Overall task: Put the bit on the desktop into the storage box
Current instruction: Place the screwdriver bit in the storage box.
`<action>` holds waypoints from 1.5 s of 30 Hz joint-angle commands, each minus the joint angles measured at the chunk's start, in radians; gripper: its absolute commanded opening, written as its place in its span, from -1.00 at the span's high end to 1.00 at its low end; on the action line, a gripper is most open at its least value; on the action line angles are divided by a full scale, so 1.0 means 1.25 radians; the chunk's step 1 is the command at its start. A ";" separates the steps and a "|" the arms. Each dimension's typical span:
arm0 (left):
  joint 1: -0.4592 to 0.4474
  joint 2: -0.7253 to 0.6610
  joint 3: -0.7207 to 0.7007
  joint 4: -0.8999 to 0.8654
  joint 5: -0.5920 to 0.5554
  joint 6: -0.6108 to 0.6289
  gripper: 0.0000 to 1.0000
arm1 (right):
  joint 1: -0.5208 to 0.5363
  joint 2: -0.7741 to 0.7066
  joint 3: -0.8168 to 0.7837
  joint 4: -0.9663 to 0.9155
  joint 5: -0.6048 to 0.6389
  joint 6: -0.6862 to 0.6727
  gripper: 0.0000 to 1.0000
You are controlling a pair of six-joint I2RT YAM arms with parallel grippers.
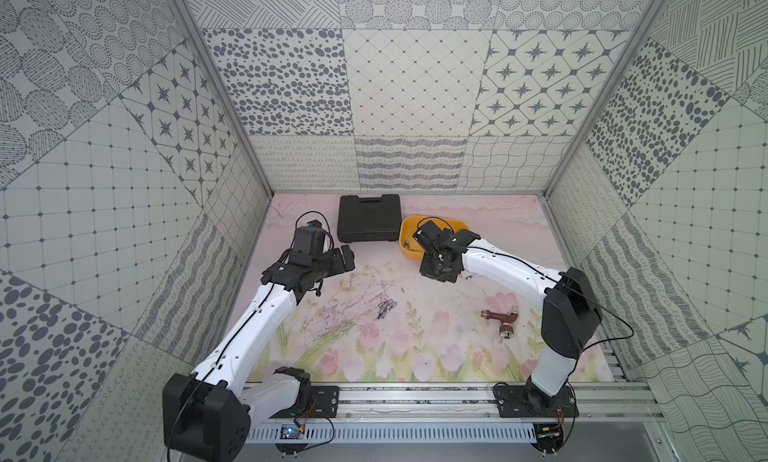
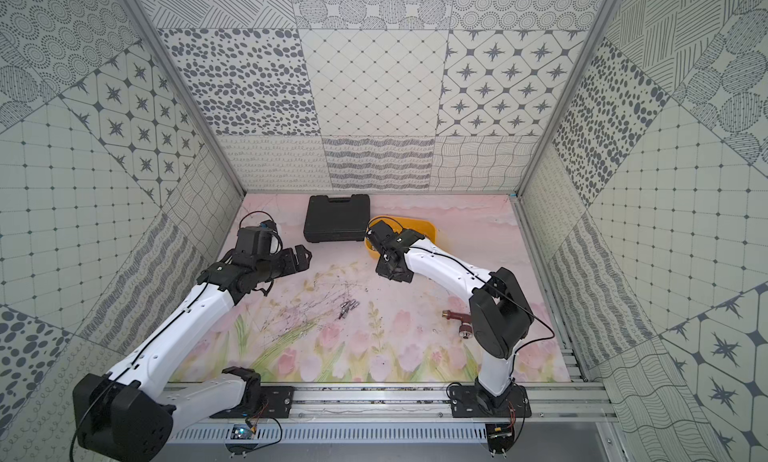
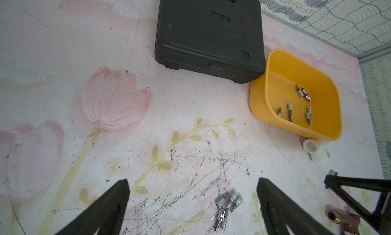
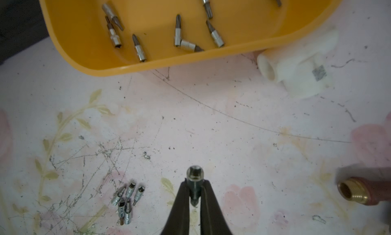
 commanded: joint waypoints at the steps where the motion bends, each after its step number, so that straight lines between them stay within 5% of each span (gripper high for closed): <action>1: 0.002 0.017 0.017 0.013 0.005 0.024 -0.98 | -0.035 0.003 0.073 0.019 0.065 -0.100 0.90; 20: 0.002 0.044 0.024 0.004 0.010 0.033 -0.99 | -0.190 0.260 0.329 0.066 0.046 -0.284 0.94; 45: 0.001 0.066 0.036 -0.003 0.030 0.038 -0.99 | -0.206 0.382 0.327 0.082 0.000 -0.330 0.93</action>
